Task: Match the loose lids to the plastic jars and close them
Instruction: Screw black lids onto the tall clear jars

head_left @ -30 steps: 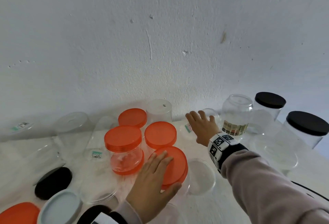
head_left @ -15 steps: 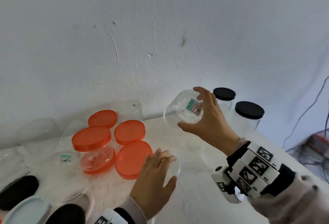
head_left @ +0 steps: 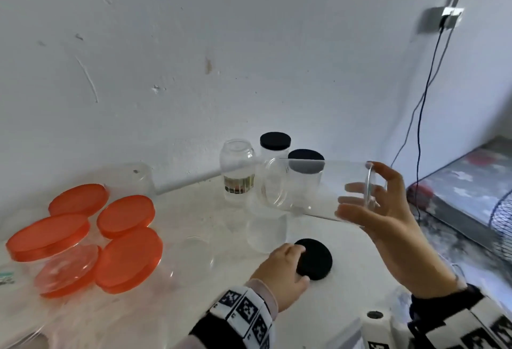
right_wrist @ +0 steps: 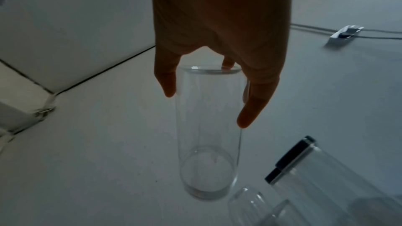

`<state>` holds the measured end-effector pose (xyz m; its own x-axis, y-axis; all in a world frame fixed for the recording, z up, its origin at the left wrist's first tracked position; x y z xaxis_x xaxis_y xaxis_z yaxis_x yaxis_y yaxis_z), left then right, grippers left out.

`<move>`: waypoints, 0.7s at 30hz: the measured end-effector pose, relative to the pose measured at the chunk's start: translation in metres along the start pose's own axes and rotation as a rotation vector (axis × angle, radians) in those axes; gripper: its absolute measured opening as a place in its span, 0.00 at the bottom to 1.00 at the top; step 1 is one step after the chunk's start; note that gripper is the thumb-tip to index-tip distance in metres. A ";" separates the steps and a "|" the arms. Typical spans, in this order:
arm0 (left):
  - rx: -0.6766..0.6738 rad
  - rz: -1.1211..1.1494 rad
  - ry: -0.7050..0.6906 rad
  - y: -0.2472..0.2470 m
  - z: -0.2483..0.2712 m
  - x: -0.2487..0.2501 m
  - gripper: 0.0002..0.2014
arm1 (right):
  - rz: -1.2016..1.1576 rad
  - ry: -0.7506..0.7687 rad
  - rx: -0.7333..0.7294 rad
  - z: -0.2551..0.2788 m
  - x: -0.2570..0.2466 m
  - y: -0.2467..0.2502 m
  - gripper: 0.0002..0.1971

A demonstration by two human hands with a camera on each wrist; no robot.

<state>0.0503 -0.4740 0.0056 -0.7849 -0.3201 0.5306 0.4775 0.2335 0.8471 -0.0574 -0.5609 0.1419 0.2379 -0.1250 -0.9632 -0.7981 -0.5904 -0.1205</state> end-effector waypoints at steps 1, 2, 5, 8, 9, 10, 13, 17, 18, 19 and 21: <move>-0.012 -0.018 0.006 -0.006 -0.007 0.002 0.29 | -0.010 -0.024 0.026 0.004 0.006 0.010 0.43; -0.028 -0.039 0.011 -0.011 -0.013 0.002 0.31 | -0.018 -0.049 0.047 0.008 0.012 0.017 0.44; -0.118 -0.131 0.035 -0.027 -0.026 -0.002 0.34 | -0.113 -0.123 0.121 0.016 0.031 0.039 0.39; -0.215 -0.221 0.076 -0.040 -0.032 -0.009 0.33 | -0.227 -0.204 0.165 0.026 0.052 0.053 0.34; -0.231 -0.234 0.082 -0.042 -0.033 -0.009 0.33 | -0.249 -0.224 0.171 0.029 0.058 0.056 0.34; -0.236 -0.245 0.083 -0.043 -0.034 -0.008 0.32 | -0.267 -0.241 0.175 0.031 0.063 0.058 0.35; -0.209 -0.255 0.066 -0.040 -0.034 -0.005 0.29 | -0.307 -0.281 0.163 0.036 0.074 0.059 0.36; -0.185 -0.216 0.090 -0.032 -0.024 -0.006 0.27 | -0.321 -0.309 0.150 0.037 0.086 0.052 0.38; -0.180 -0.200 0.098 -0.030 -0.021 -0.007 0.27 | -0.317 -0.310 0.145 0.037 0.088 0.049 0.37; -0.173 -0.177 0.109 -0.026 -0.016 -0.009 0.28 | -0.316 -0.313 0.132 0.037 0.090 0.045 0.35; -0.142 -0.112 0.134 -0.013 -0.008 -0.012 0.29 | -0.308 -0.335 0.096 0.037 0.094 0.033 0.32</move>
<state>0.0564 -0.4810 -0.0117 -0.7810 -0.4585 0.4241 0.4482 0.0614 0.8918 -0.0819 -0.5626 0.0388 0.2921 0.3183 -0.9019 -0.7699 -0.4811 -0.4192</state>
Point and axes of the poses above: each hand's wrist, its own z-axis away from the middle knuckle, its own y-axis out of the back of the hand, x = y × z, the point moved 9 cm from there along -z, towards the middle knuckle, and after that the axes turned 7 degrees about x, right-handed, at the moved point
